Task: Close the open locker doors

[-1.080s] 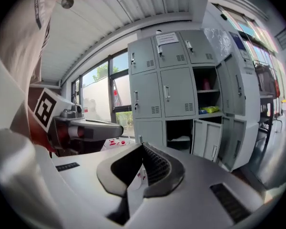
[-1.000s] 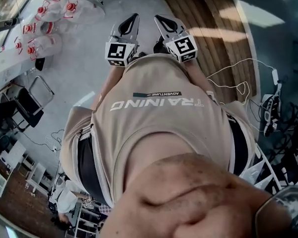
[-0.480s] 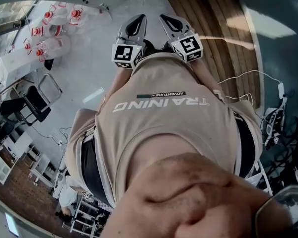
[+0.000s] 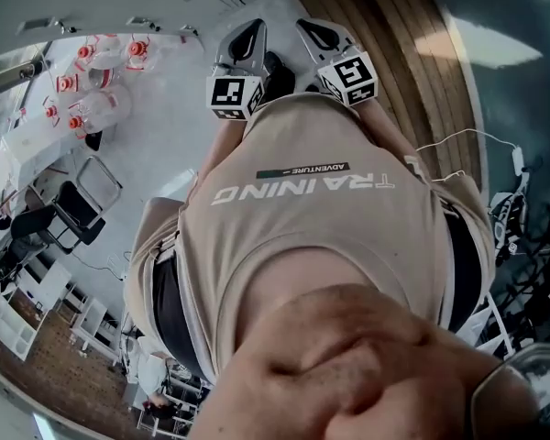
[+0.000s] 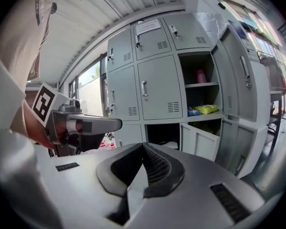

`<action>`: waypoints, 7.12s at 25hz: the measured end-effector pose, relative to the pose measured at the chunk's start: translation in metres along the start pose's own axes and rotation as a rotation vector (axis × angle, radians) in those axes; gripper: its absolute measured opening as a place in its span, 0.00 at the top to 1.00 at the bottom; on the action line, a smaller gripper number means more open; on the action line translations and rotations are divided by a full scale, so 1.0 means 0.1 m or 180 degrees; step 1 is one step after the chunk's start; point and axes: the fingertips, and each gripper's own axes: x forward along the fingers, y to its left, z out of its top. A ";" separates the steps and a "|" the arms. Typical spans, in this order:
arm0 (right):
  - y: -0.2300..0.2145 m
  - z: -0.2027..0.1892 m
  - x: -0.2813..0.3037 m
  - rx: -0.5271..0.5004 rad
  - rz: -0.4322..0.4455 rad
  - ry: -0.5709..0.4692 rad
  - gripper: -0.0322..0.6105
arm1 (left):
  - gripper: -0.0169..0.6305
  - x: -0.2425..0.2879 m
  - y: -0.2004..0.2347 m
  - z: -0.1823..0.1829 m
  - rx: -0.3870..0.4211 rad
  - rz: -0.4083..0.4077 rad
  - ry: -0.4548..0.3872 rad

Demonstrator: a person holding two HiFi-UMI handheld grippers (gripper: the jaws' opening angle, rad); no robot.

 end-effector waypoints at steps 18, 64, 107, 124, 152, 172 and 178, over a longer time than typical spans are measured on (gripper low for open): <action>-1.08 0.30 0.48 0.0237 -0.1083 -0.0055 0.93 | 0.97 0.99 0.94 0.13 -0.0097 -0.0469 0.0009; -1.72 -0.23 1.49 0.0030 0.0279 0.0699 0.93 | 0.97 1.28 1.66 0.03 -0.0750 0.0782 0.0185; -0.29 0.46 3.83 -0.0040 0.0715 0.0646 0.93 | 0.97 0.60 3.40 0.27 -0.0252 0.0569 0.0177; -0.51 0.32 3.76 0.0052 0.1310 0.0682 0.93 | 0.97 0.65 3.09 0.00 -0.0676 0.1270 0.0422; -0.54 -0.75 0.73 -0.0047 0.0180 0.1034 0.93 | 0.97 0.16 1.03 -0.79 -0.0687 0.0356 0.0344; -2.34 -0.75 -0.52 0.0289 -0.0433 0.0515 0.93 | 0.97 1.94 -0.66 -0.13 -0.0077 -0.0426 0.0540; -3.21 -0.67 -0.94 -0.0155 -0.0216 0.0592 0.93 | 0.97 2.92 -1.26 0.11 -0.0127 -0.0301 0.0621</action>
